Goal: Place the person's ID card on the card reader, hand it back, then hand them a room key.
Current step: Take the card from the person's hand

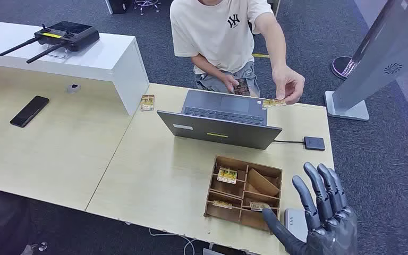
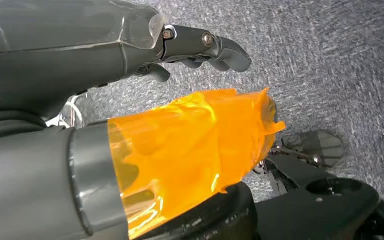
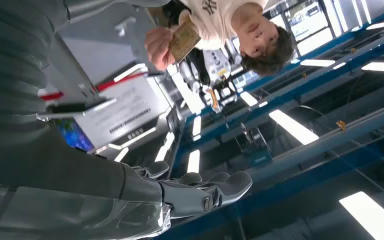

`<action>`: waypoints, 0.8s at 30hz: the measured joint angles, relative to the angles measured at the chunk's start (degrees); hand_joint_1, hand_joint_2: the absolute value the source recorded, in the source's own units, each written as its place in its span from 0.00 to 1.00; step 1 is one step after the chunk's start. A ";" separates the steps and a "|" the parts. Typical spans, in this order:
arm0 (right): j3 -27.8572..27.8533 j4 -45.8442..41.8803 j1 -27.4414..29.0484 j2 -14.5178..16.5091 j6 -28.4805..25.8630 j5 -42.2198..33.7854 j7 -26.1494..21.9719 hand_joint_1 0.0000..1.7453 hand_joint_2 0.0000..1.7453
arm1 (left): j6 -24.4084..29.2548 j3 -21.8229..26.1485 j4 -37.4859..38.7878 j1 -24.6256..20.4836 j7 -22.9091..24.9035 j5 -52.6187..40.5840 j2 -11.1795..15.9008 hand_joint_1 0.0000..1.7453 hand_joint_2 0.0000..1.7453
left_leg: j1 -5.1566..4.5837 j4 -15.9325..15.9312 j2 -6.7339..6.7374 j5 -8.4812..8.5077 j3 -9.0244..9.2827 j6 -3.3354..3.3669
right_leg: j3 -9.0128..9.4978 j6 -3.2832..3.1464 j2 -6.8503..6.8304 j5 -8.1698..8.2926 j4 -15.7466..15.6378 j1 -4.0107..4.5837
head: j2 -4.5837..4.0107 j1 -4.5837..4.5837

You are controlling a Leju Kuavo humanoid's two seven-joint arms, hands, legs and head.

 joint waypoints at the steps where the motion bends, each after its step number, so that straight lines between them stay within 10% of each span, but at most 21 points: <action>1: 0.00 0.57 -0.60 0.01 -0.03 0.26 0.18 0.00 1.00 | -0.04 -0.19 0.00 -0.01 0.18 -0.11 0.05 0.00 0.00 | 0.00 0.00 0.00 0.00 0.00 0.00 | 0.00 0.00 0.00 0.01 0.00 0.00 | 0.00 0.00; 24: 0.83 18.50 -19.30 0.02 2.33 8.63 7.06 0.00 1.00 | -1.90 -5.05 -8.96 3.19 7.83 -3.06 3.01 0.00 0.00 | 0.00 0.02 -0.03 0.03 0.00 0.01 | 0.00 -0.05 -0.02 0.04 0.02 0.00 | 0.00 -0.01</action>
